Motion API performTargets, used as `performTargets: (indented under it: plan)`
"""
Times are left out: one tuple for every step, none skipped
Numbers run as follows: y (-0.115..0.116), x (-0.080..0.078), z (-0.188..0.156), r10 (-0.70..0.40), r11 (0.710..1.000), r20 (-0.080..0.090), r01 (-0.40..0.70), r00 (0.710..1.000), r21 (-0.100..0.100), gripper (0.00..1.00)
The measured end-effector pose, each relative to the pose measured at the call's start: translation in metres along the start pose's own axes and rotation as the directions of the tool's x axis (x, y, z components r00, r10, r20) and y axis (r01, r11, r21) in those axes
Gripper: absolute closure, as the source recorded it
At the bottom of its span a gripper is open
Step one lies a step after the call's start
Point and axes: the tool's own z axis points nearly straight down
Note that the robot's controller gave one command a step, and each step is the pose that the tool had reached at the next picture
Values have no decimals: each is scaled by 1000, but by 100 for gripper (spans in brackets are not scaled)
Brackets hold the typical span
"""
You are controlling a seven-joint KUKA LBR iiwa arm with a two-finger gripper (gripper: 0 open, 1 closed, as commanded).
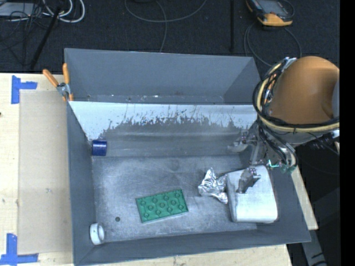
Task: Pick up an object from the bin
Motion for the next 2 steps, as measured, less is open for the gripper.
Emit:
performTargets:
  plan:
    - [-32, -24, 151, -76, 997, 9, 76, 997, -3, 0]
    - [-32, -25, 147, -81, 997, 12, 81, 997, 1, 100]
